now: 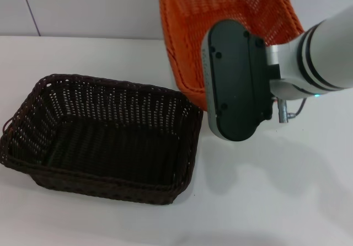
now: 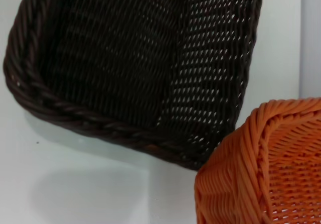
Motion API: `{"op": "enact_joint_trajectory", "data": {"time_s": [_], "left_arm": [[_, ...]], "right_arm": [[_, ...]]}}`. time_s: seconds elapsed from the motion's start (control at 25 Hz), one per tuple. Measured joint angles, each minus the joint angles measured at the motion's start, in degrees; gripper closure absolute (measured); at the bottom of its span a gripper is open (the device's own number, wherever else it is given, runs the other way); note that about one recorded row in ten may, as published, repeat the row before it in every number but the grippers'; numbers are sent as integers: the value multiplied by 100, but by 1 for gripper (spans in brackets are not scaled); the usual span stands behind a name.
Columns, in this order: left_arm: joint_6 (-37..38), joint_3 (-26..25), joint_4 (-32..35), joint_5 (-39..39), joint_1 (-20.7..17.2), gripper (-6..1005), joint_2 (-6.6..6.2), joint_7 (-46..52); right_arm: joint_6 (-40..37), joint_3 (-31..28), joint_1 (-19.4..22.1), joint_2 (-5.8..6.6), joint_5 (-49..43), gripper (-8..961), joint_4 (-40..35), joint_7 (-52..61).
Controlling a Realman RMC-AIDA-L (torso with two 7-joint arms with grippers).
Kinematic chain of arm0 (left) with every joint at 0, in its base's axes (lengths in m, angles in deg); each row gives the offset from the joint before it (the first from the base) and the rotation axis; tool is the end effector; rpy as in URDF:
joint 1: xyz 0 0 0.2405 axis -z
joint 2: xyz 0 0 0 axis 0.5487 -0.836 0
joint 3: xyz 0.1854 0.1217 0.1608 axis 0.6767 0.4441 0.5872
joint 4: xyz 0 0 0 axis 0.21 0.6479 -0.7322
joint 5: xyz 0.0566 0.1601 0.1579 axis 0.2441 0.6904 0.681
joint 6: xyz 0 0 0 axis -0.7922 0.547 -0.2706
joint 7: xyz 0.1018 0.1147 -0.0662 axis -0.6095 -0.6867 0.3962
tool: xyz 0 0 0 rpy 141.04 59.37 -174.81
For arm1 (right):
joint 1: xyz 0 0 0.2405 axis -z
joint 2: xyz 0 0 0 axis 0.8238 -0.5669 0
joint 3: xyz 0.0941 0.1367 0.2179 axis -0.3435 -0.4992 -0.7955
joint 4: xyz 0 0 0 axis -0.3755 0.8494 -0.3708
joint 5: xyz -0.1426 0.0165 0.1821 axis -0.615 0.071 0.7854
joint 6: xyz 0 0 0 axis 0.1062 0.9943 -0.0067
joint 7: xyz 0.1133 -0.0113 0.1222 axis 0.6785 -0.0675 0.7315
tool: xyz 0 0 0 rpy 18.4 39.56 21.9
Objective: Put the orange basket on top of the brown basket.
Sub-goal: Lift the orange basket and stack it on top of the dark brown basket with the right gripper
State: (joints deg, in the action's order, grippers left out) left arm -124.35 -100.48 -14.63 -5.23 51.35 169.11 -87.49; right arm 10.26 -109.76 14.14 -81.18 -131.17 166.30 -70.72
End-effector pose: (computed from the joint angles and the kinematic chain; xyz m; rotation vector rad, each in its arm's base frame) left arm -0.4369 0.3389 0.2553 -1.1119 -0.5235 -0.6877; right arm 0.0561 0.3615 -0.0420 -2.4558 -0.5198 -0.8367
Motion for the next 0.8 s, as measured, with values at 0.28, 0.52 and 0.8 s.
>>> {"op": "enact_joint_trajectory", "data": {"time_s": [0.28,0.52,0.8], "left_arm": [[18,0,28,0,23,483,-3,-3],[22,0,96,0,36,484,-2,-3],[32,0,229,0,44,484,-3,-3]], "right_arm": [[-9,-5,-189,14,-8,822,303,-345],[-263,209,-234,4,-4,822,369,-428],[-629,501,-244,-31,284,819,543,-408]]}}
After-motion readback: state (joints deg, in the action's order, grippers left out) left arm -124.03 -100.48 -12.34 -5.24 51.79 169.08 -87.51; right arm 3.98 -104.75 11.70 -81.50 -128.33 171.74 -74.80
